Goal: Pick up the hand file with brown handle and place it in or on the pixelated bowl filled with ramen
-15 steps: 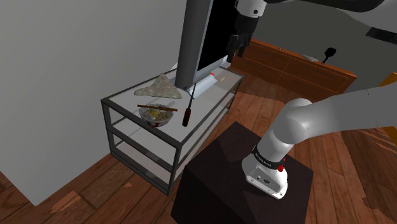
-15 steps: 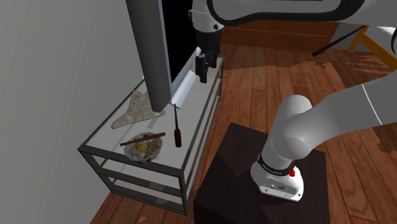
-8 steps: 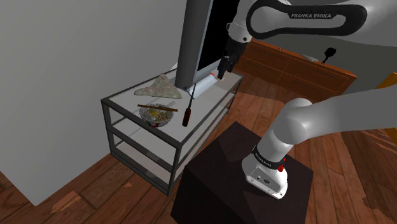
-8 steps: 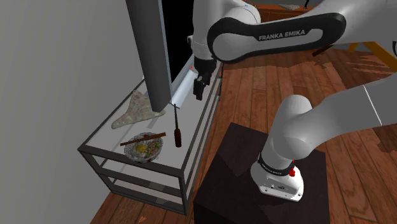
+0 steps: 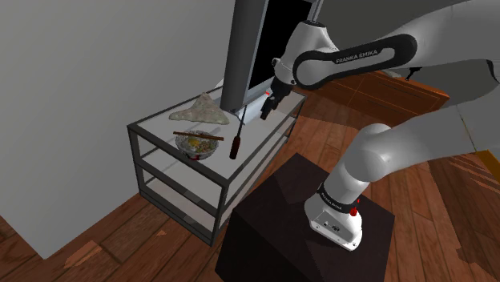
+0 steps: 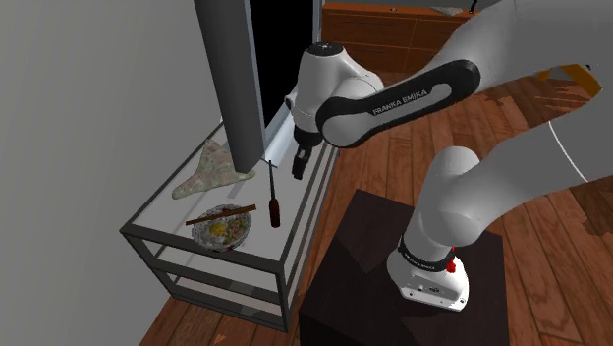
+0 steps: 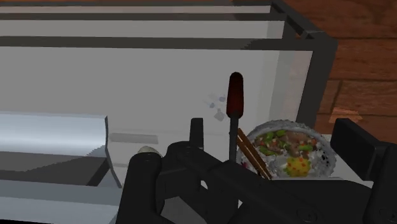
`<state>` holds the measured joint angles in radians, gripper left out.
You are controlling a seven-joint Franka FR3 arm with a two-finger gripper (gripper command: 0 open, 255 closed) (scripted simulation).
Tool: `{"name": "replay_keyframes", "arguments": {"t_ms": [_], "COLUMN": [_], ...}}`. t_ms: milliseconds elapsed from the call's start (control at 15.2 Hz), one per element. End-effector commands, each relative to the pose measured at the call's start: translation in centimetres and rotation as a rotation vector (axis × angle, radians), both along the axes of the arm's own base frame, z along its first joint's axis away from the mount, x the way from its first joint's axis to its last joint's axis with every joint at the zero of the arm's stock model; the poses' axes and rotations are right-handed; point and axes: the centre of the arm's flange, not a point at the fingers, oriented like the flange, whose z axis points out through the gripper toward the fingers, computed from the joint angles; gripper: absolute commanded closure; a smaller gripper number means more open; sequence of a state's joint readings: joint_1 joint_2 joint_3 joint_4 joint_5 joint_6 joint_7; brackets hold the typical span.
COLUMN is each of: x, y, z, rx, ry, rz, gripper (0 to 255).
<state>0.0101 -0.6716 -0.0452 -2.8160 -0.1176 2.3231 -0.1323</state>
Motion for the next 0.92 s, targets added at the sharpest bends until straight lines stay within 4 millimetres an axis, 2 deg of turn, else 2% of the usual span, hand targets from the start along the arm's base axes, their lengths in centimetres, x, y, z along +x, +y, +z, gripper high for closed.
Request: {"name": "replay_keyframes", "arguments": {"t_ms": [0,726,858], "x": [0.7,5.3,5.7], "y": [-0.2,-0.4,-0.4], "z": [-2.4,-15.9,-16.9], "rx": [0.004,0.025,0.026], "ry": [-0.029,-0.156,-0.160], "rz": [0.023,0.145,0.150], "gripper": [0,0,0]}}
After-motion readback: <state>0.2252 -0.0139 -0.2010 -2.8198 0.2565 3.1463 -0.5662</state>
